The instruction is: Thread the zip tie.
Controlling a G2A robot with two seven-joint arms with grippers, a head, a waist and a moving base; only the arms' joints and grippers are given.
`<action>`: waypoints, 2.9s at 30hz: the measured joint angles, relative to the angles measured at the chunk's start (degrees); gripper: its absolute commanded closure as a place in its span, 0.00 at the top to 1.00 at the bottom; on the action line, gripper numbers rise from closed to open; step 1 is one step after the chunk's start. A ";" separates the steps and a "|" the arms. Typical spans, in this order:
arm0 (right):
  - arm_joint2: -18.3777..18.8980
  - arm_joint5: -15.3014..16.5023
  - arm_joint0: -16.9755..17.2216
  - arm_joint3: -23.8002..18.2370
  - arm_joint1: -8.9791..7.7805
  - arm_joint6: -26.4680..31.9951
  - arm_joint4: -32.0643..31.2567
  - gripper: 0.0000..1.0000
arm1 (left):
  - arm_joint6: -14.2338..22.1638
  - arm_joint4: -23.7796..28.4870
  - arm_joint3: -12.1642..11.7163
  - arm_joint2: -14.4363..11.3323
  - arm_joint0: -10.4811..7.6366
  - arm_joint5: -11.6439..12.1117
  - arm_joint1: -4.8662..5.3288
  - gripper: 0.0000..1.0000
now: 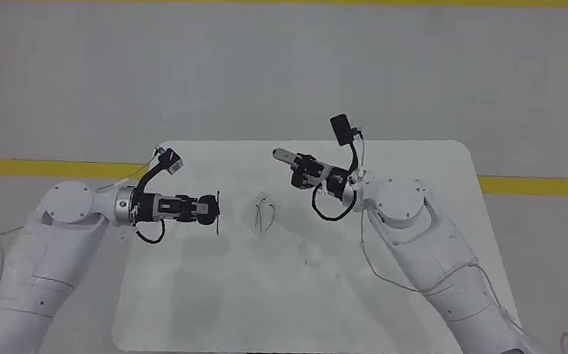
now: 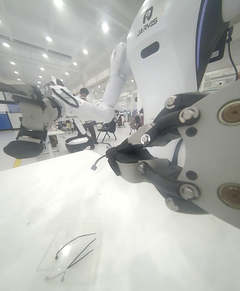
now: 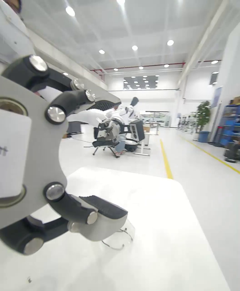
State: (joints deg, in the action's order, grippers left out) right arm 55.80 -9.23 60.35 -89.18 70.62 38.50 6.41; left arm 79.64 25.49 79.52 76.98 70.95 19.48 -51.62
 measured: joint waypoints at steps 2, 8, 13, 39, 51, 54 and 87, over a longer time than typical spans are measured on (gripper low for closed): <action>0.03 0.02 -0.04 0.08 0.00 -0.04 0.01 1.00 | 0.00 0.00 0.00 0.00 0.00 0.00 0.00 0.00; 0.18 0.11 0.23 -0.01 0.01 -0.35 0.19 1.00 | -0.46 -0.20 0.21 -0.11 0.11 -0.06 0.00 0.00; 1.32 3.22 1.44 0.50 0.04 2.96 5.97 1.00 | 0.03 -1.27 0.97 -0.62 0.08 0.00 0.72 0.00; -4.75 5.71 -4.19 6.23 1.91 8.56 8.68 1.00 | 0.00 7.72 1.88 -14.92 -6.96 0.00 10.94 0.00; -5.29 10.72 -4.20 11.27 3.63 7.01 19.23 1.00 | 0.00 14.47 2.82 -16.24 -7.74 0.00 9.65 0.00; -5.29 11.81 -5.35 13.61 3.91 9.33 20.87 1.00 | 0.00 16.54 3.13 -17.12 -8.42 0.00 9.00 0.00; -4.48 10.99 -10.65 19.57 4.45 24.30 25.97 1.00 | 0.00 19.99 0.97 -19.41 -13.13 0.00 4.98 0.00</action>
State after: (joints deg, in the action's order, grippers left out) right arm 51.32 1.76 49.70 -69.62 75.08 62.80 32.38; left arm 79.64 45.48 80.49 57.57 57.82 19.48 -46.64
